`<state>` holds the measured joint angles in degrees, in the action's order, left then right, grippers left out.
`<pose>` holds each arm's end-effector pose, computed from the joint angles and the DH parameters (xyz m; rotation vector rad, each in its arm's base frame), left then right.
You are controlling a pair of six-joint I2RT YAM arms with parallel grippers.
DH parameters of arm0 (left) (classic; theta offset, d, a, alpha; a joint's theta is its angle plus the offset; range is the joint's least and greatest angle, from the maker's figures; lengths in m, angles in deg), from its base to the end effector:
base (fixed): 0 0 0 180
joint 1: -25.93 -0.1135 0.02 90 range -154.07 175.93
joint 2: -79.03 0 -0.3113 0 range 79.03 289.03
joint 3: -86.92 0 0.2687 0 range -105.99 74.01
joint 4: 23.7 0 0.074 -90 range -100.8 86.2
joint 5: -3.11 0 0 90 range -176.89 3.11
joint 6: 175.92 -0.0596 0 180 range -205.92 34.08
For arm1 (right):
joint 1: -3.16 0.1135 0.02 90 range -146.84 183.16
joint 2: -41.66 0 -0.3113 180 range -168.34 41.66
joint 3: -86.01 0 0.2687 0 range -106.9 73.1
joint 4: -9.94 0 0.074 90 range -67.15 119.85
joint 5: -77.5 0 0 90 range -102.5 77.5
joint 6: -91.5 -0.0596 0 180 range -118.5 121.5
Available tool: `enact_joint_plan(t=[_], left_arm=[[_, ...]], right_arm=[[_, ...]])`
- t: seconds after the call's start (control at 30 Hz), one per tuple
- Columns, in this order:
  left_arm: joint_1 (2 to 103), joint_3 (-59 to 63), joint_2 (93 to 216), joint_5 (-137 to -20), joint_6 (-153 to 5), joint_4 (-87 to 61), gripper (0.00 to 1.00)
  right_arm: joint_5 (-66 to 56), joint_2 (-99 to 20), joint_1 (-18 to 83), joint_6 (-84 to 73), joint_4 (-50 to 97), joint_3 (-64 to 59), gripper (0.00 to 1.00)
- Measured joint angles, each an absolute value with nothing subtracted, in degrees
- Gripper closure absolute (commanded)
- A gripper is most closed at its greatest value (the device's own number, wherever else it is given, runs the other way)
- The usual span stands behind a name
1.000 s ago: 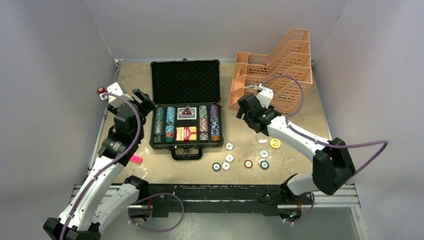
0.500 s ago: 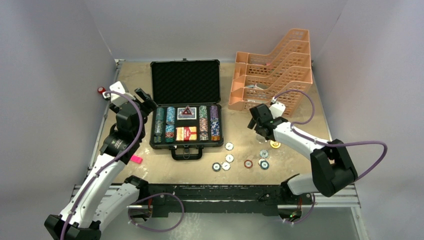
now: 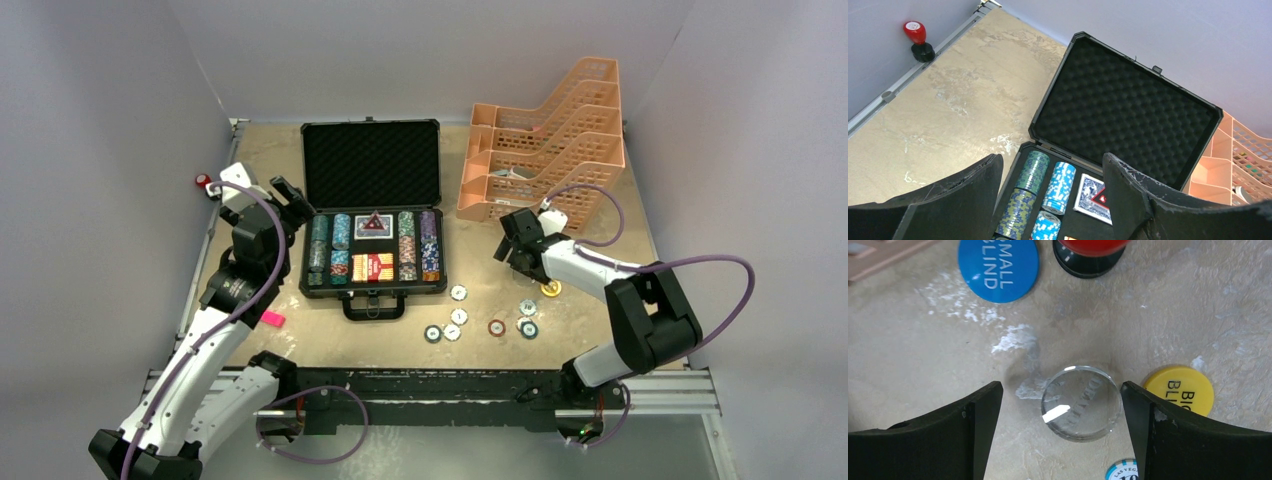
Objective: Pack up texas hold em set
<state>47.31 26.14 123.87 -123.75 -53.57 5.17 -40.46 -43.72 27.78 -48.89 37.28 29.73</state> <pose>0.1771 -0.0310 0.3796 -0.6092 1.6426 -0.1061 0.2841 0.0995 0.1876 0.7083 2.2913 -0.0333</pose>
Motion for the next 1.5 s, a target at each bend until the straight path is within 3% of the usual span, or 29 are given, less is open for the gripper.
enact_joint_plan(t=[0.2, 0.47, 0.57, 0.8, 1.07, 1.3, 1.5], left_arm=[[47.3, 26.1, 123.9, -123.7, -53.6, 5.2, 0.28], [47.3, 26.1, 123.9, -123.6, -53.6, 5.2, 0.28], [47.3, 26.1, 123.9, -123.7, -53.6, 5.2, 0.28], [47.3, 26.2, 123.8, -123.6, -53.5, 5.2, 0.28], [47.3, 26.2, 123.2, -123.7, -53.6, 5.2, 0.28], [47.3, 26.2, 122.1, -124.9, -53.5, 5.2, 0.28], [47.2, 26.2, 121.9, -125.2, -53.5, 5.2, 0.28]], right_arm=[[-41.7, -45.3, 27.8, -50.5, 39.3, 29.6, 0.14], [-41.4, -45.3, 27.8, -51.2, 40.5, 29.3, 0.42], [-40.7, -45.1, 27.8, -50.8, 40.5, 29.3, 0.46], [-39.5, -43.3, 30.1, -49.4, 41.8, 27.6, 0.45], [-39.4, -43.2, 43.9, -47.5, 40.8, 12.2, 0.45], [-38.0, -53.9, 54.6, -43.9, 36.2, -0.2, 0.44], [-34.1, -60.9, 59.6, -39.2, 34.6, -3.7, 0.44]])
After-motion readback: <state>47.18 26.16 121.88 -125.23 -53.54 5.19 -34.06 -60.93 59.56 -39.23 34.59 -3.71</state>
